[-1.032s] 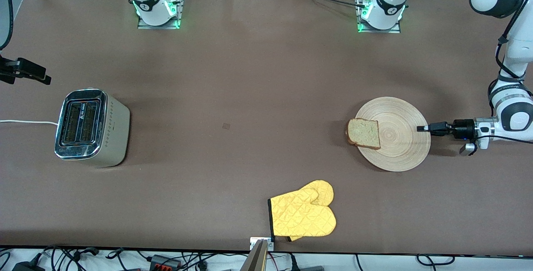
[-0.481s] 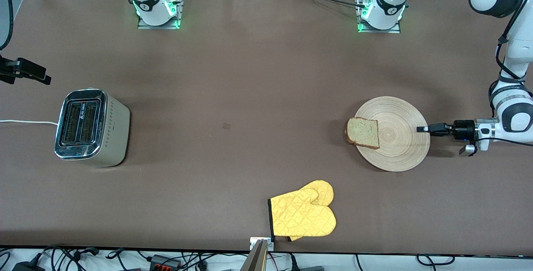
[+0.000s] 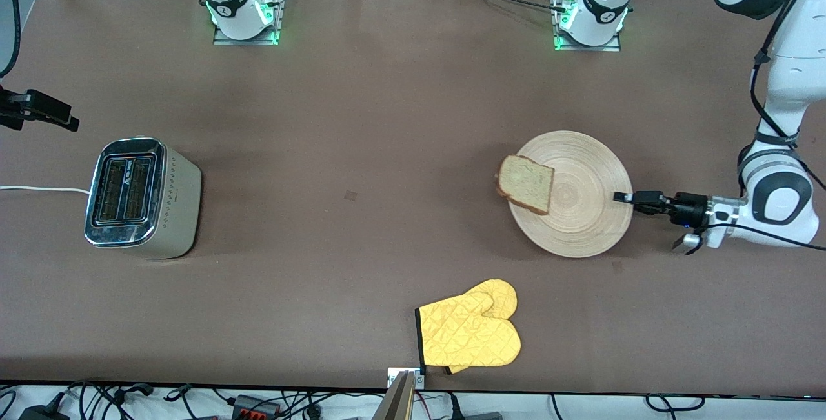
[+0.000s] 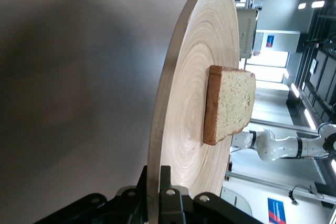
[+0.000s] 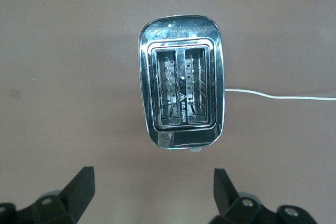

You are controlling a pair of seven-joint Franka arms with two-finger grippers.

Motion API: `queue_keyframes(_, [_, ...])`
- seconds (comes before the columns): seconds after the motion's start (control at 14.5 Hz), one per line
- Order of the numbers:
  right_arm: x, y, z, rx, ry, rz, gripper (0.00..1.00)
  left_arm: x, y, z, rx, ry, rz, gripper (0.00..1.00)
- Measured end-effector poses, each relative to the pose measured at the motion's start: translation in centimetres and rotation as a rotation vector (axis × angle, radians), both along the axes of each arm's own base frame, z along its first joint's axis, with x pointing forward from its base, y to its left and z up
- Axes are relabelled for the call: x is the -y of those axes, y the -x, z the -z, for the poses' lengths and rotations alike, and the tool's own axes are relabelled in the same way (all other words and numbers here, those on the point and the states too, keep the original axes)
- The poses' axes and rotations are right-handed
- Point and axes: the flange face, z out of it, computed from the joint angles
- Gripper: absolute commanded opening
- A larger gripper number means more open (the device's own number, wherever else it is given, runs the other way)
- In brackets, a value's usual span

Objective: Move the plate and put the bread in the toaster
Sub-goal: 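Push the wooden plate with the left gripper toward the toaster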

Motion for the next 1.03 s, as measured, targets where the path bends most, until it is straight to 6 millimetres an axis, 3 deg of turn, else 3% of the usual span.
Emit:
queue_keyframes(0.21, [0.0, 0.0, 0.0, 0.000, 0.000, 0.000, 1.00, 8.5, -1.6, -1.7, 0.018, -0.035, 0.019, 0.01])
queue_keyframes(0.41, [0.0, 0.0, 0.0, 0.000, 0.000, 0.000, 1.00, 18.9, -1.4, -1.6, 0.027, -0.086, -0.071, 0.01])
queue_keyframes(0.89, [0.1, -0.1, 0.3, -0.005, 0.000, 0.002, 1.00, 37.4, 5.0, 1.2, 0.013, -0.152, -0.207, 0.01])
queue_keyframes(1.03, [0.1, -0.1, 0.3, -0.005, 0.000, 0.002, 1.00, 41.3, 6.8, 1.7, 0.031, -0.193, -0.227, 0.01])
